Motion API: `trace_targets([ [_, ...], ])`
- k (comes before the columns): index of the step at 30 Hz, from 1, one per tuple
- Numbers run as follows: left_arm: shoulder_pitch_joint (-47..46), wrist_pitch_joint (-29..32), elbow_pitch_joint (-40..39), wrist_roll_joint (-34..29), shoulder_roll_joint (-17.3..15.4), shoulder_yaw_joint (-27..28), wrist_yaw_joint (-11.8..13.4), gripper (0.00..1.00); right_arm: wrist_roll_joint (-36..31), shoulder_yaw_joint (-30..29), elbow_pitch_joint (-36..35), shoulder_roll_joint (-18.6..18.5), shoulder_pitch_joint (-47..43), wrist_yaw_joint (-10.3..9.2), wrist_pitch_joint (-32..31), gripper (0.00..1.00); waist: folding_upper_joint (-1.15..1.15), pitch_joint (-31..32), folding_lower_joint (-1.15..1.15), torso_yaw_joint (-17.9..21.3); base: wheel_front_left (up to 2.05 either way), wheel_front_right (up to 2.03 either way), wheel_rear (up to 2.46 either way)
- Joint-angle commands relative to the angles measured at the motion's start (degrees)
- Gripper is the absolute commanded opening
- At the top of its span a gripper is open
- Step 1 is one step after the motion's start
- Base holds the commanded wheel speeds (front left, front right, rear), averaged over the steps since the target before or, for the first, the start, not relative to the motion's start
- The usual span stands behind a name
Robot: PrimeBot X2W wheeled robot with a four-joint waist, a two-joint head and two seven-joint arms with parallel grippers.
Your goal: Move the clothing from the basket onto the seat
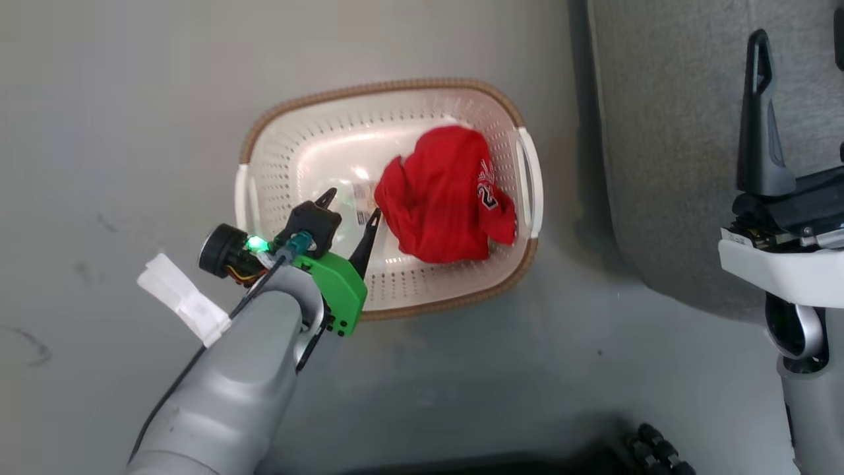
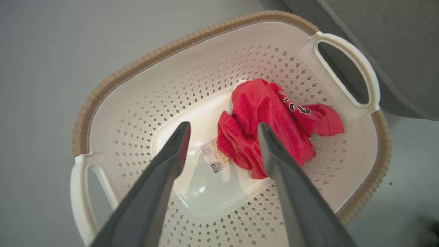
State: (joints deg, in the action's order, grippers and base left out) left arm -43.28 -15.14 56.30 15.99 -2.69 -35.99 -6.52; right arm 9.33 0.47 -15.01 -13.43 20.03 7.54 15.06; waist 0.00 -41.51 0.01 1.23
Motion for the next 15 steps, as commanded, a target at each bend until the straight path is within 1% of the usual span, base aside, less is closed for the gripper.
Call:
trace_targets([
  [1, -2.8, 0.0, 1.6, 1.5, -0.3, -1.1, -0.4, 1.0, -0.6, 0.4, -0.7, 0.4, 1.4, -0.1, 0.2, 1.0, 0.0, -10.1, -0.01, 4.5, 0.0, 0.0, 0.0],
  [7, -8.0, 1.0, 7.8, 7.8, -0.4, -4.4, -0.8, 1.0, -0.4, 2.6, -1.3, 2.0, 3.4, -0.1, 0.2, 1.0, 0.0, -13.8, -0.01, 6.8, 0.0, 0.0, 0.0],
  [11, -10.8, 1.8, 10.4, 10.3, -0.4, -5.8, -0.9, 1.0, -0.5, 4.0, -1.1, 3.2, 4.4, -0.1, 0.2, 1.0, 0.0, -15.5, -0.01, 8.5, 0.0, 0.0, 0.0],
  [15, -12.9, 1.5, 13.1, 10.5, -0.4, -7.2, -0.2, 1.0, -0.8, 4.8, -0.7, 4.1, 5.2, -0.1, 0.2, 1.0, 0.0, -16.9, -0.01, 10.0, 0.0, 0.0, 0.0],
])
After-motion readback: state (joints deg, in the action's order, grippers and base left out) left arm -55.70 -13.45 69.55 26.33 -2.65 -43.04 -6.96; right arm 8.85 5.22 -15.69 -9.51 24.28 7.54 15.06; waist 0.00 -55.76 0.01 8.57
